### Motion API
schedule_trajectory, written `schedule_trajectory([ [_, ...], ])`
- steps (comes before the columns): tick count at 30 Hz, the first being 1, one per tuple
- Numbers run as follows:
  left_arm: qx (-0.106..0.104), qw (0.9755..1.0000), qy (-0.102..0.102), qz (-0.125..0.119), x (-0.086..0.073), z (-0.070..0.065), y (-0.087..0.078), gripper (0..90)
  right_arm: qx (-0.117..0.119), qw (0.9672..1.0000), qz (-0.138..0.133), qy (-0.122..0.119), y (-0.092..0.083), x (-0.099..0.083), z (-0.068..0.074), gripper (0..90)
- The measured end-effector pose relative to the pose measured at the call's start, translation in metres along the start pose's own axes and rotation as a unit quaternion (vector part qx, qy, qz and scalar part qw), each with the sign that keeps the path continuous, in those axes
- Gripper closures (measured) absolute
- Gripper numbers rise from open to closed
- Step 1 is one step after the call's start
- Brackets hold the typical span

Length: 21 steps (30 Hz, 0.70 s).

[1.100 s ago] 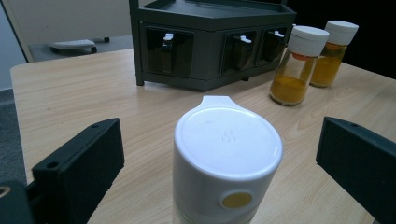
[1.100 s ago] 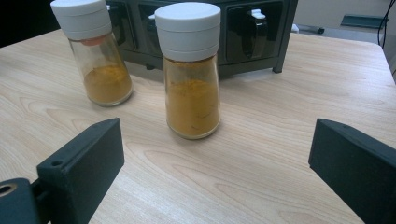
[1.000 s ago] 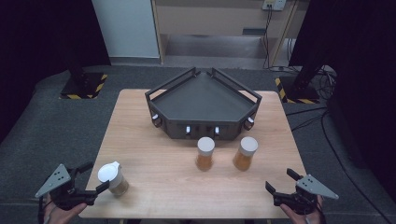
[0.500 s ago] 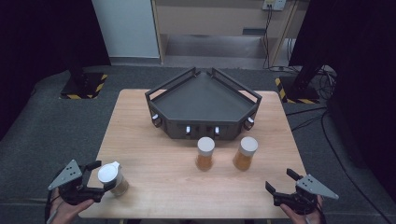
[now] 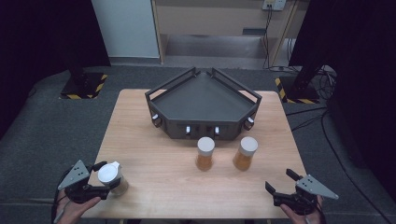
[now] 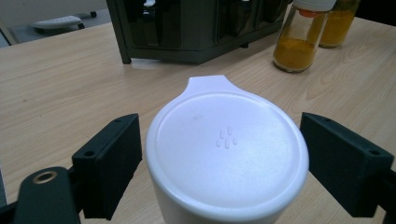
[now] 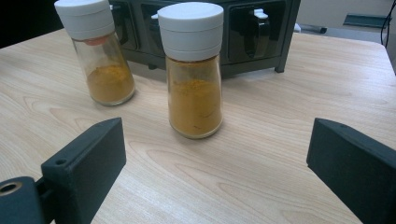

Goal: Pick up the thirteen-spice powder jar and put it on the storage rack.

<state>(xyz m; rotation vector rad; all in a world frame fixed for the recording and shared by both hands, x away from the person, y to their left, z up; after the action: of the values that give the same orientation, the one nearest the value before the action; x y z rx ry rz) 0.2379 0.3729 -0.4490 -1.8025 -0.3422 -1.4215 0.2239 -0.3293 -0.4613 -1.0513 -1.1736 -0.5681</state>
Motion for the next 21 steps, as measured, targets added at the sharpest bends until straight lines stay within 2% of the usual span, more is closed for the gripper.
schedule_trajectory([
  [6, 0.003, 1.0, 0.001, 0.004, -0.0036, -0.0008, 0.0022, 17.3, 0.001, 1.0, 0.0, -0.001, -0.0001, 0.0002, 0.0003, 4.8],
  [12, 0.008, 0.9998, 0.016, 0.009, -0.0072, -0.0021, 0.003, 29.0, 0.002, 1.0, 0.0, 0.0, -0.0002, 0.0002, 0.0003, 5.0],
  [21, 0.011, 0.9997, 0.016, 0.014, -0.0042, -0.0034, 0.004, 29.5, 0.004, 1.0, 0.0, 0.0, -0.0002, 0.0004, 0.0005, 5.2],
])
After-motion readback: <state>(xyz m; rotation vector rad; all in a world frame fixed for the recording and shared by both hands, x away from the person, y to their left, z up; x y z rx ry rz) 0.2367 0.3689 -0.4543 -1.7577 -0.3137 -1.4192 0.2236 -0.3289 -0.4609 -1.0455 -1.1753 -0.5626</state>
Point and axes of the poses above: each handheld gripper's, and its own axes: y roughly forward along the jaws, x roughly out of its top, z roughly to its left, the point moved 9 cm from there along y, roughly forward along the jaws, and after that the axes turned 3 degrees about -x, right-handed, at the moved point
